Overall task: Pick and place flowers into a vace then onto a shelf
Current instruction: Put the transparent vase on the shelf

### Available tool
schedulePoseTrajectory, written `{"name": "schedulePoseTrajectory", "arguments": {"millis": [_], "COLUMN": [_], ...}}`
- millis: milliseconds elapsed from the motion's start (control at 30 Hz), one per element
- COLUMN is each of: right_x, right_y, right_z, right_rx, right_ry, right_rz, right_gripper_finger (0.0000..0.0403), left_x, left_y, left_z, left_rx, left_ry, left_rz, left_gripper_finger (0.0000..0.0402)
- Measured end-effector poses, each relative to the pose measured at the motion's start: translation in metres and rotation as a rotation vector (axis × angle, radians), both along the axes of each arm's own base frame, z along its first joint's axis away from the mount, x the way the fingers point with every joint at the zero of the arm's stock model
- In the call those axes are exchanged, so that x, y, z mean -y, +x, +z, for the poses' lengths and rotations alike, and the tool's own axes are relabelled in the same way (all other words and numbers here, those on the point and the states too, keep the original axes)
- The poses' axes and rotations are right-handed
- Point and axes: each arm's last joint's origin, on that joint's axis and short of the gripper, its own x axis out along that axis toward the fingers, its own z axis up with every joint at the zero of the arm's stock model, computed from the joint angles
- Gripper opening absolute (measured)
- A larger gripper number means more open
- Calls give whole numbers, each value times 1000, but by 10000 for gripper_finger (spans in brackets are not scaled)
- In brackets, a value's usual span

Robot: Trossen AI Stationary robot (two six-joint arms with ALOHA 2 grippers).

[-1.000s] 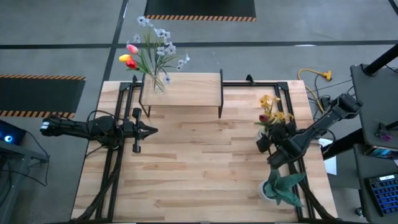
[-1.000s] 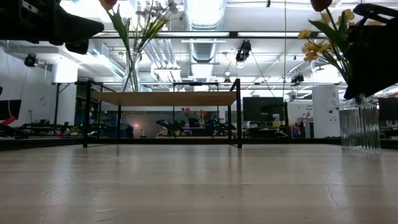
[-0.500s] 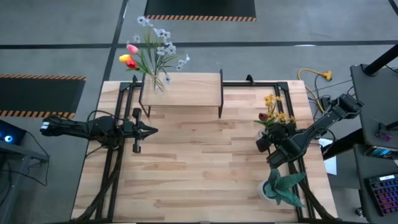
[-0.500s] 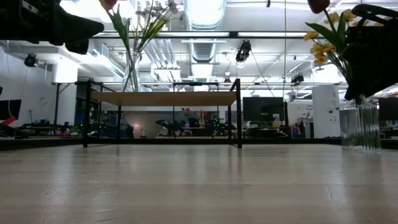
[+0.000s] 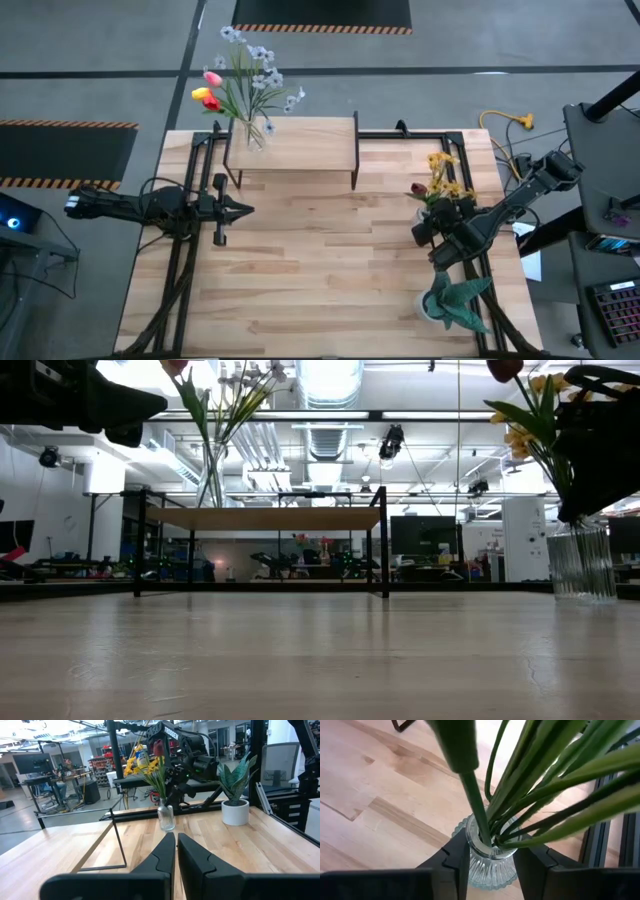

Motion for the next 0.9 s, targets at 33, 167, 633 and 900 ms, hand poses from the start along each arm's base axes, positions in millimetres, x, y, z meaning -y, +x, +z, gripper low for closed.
{"name": "schedulePoseTrajectory", "arguments": {"millis": [33, 167, 633, 900], "right_x": [0, 0, -4, -10], "right_y": [0, 0, 6, 17], "right_z": [0, 0, 24, 47], "right_rx": [0, -2, 40, 115], "right_ry": [0, 2, 41, -3], "right_rz": [0, -1, 59, 131], "right_gripper_finger": [108, 118, 107, 107], "left_x": [0, 0, 0, 0], "left_y": [0, 0, 0, 0], "left_z": [0, 0, 0, 0], "left_rx": [0, 0, -1, -1], "left_ry": [0, 0, 0, 0], "left_rz": [0, 0, 0, 0], "left_gripper_finger": [2, 2, 2, 2]}}
